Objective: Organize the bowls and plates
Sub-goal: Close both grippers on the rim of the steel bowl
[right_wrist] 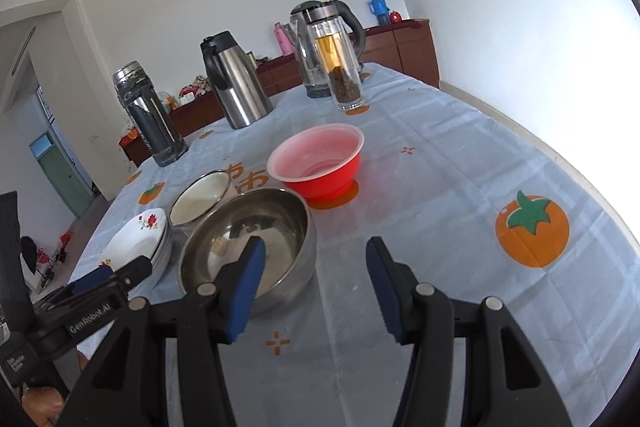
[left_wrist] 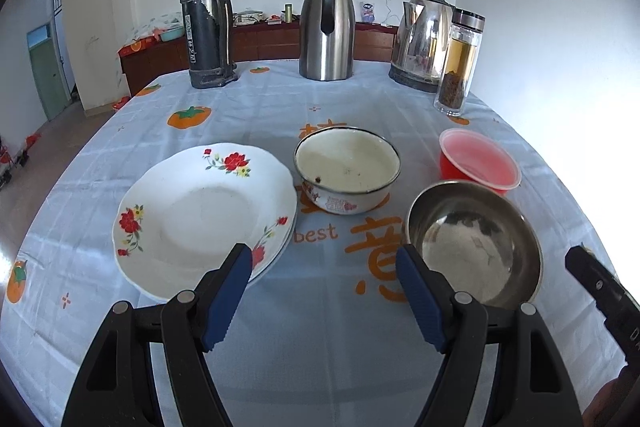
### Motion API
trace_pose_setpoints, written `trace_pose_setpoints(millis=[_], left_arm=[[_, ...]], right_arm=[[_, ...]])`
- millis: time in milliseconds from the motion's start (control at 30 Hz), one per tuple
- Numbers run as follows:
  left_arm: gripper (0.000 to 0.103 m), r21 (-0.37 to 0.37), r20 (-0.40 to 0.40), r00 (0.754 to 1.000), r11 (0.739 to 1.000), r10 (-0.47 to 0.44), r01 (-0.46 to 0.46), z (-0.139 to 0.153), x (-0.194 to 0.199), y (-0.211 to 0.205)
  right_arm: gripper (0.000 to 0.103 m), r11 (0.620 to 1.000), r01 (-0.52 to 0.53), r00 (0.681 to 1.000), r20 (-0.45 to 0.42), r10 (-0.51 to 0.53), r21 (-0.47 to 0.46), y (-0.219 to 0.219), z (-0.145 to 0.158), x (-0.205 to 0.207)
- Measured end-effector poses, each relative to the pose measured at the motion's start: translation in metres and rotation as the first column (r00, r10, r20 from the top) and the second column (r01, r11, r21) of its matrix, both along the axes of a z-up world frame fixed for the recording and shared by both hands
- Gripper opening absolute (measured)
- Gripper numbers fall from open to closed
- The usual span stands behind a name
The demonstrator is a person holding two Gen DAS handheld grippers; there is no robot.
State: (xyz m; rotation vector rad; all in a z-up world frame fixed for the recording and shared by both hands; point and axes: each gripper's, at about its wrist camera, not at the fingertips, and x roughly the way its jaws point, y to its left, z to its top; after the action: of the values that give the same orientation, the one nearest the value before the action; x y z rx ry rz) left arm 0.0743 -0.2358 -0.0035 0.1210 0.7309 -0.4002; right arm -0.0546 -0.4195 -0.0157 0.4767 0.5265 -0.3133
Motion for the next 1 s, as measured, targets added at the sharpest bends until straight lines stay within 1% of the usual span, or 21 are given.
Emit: trace_pose_setpoints(millis=[100, 167, 267, 333, 367, 400, 433, 500, 600, 700, 767, 833, 1000], left_arm=[[0.076, 0.009, 0.008, 1.0, 1.0, -0.021, 0.021, 0.001, 0.004, -0.012], [0.076, 0.033, 0.014, 0.999, 0.999, -0.029, 0.029, -0.001, 0.006, -0.023], [0.074, 0.033, -0.013, 0.999, 0.999, -0.039, 0.039, -0.007, 0.013, -0.033], [0.062, 0.029, -0.038, 0.998, 0.999, -0.044, 0.045, -0.012, 0.018, -0.037], [0.06, 0.025, -0.056, 0.997, 0.999, -0.045, 0.046, -0.015, 0.022, -0.038], [0.056, 0.02, -0.067, 0.997, 0.999, -0.045, 0.046, -0.017, 0.023, -0.04], [0.054, 0.014, -0.079, 0.996, 0.999, -0.045, 0.046, -0.019, 0.026, -0.041], [0.054, 0.012, -0.087, 0.995, 0.999, -0.05, 0.051, -0.021, 0.028, -0.044], [0.054, 0.012, -0.083, 0.995, 0.998, -0.061, 0.063, -0.023, 0.029, -0.049], [0.054, 0.016, -0.097, 0.993, 0.998, -0.063, 0.065, -0.027, 0.032, -0.054], [0.053, 0.021, -0.106, 0.992, 0.998, -0.063, 0.066, -0.03, 0.035, -0.057], [0.046, 0.023, -0.113, 0.991, 0.997, -0.069, 0.072, -0.032, 0.036, -0.06], [0.045, 0.031, -0.125, 0.989, 0.996, -0.075, 0.079, -0.038, 0.039, -0.065]], right_arm=[[0.054, 1.0, -0.01, 1.0, -0.01, 0.01, -0.001, -0.002, -0.001, 0.008], [0.054, 1.0, -0.01, 1.0, -0.027, 0.01, 0.002, -0.004, -0.004, 0.014], [0.052, 0.999, -0.027, 0.998, -0.048, 0.029, 0.029, -0.008, -0.01, 0.024], [0.048, 0.999, -0.027, 0.998, -0.058, 0.029, 0.032, -0.009, -0.013, 0.028], [0.045, 0.999, -0.026, 0.998, -0.061, 0.028, 0.033, -0.01, -0.015, 0.03], [0.04, 0.999, -0.03, 0.997, -0.063, 0.033, 0.038, -0.011, -0.016, 0.032], [0.036, 0.998, -0.035, 0.997, -0.066, 0.038, 0.045, -0.012, -0.018, 0.034], [0.033, 0.997, -0.042, 0.996, -0.07, 0.046, 0.058, -0.014, -0.021, 0.039], [0.033, 0.997, -0.047, 0.996, -0.074, 0.052, 0.06, -0.014, -0.025, 0.044], [0.033, 0.997, -0.049, 0.995, -0.079, 0.054, 0.063, -0.014, -0.027, 0.048], [0.03, 0.997, -0.05, 0.995, -0.082, 0.055, 0.066, -0.014, -0.028, 0.051], [0.027, 0.996, -0.047, 0.995, -0.085, 0.053, 0.069, -0.014, -0.029, 0.053], [0.017, 0.996, -0.045, 0.997, -0.066, 0.05, 0.082, -0.013, -0.03, 0.054]])
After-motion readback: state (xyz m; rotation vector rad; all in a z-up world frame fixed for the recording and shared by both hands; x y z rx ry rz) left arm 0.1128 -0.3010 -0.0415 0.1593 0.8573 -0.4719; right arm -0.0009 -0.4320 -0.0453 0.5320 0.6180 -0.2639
